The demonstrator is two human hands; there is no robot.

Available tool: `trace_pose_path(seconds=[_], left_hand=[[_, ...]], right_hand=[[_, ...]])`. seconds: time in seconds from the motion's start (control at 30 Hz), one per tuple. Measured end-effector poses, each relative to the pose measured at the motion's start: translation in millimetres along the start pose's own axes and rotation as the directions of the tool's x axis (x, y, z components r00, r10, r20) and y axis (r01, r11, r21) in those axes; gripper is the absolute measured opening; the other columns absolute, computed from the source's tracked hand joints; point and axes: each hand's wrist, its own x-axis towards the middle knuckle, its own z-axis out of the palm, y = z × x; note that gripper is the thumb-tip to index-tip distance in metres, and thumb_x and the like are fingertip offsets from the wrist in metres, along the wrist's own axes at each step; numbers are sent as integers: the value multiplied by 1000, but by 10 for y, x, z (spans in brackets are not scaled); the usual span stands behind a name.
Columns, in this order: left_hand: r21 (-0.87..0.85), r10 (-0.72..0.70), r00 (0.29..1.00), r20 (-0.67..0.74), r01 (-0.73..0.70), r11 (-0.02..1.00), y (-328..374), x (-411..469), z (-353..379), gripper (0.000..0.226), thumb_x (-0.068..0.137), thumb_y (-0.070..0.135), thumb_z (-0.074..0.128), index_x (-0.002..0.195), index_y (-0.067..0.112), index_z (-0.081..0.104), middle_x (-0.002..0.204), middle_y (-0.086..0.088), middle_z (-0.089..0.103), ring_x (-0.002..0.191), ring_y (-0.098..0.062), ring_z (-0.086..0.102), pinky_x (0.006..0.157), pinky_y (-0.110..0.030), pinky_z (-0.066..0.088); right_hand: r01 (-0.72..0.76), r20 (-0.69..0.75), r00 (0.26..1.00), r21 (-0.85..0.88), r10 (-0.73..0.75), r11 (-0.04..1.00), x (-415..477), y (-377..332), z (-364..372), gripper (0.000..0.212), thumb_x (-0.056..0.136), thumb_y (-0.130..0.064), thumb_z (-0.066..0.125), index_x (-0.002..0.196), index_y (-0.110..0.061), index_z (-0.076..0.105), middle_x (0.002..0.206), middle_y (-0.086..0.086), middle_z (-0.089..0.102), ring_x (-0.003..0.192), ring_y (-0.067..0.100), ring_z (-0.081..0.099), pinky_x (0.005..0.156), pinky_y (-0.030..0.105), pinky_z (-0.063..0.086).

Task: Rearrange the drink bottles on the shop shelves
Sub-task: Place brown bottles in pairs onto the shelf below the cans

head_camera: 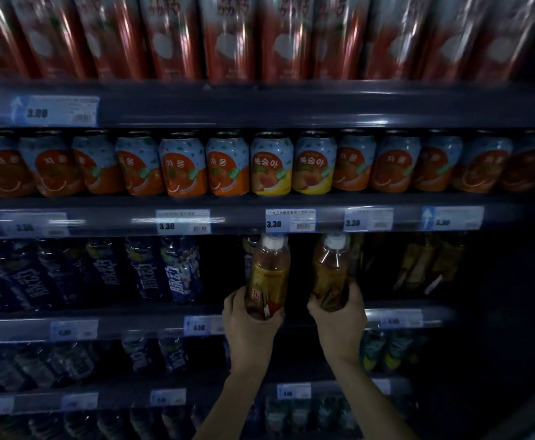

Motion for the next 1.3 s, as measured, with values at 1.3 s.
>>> trace_pose_path(seconds=[1.3], left_hand=[[131, -69, 987, -144, 89, 987, 444, -18, 1710, 84, 60, 47, 84, 125, 12, 43, 116, -7, 49, 115, -26, 47, 109, -47, 30]], right_hand=[[-28, 53, 998, -104, 34, 994, 927, 503, -595, 75, 82, -34, 73, 144, -16, 35, 136, 5, 51, 125, 18, 48, 104, 41, 44]])
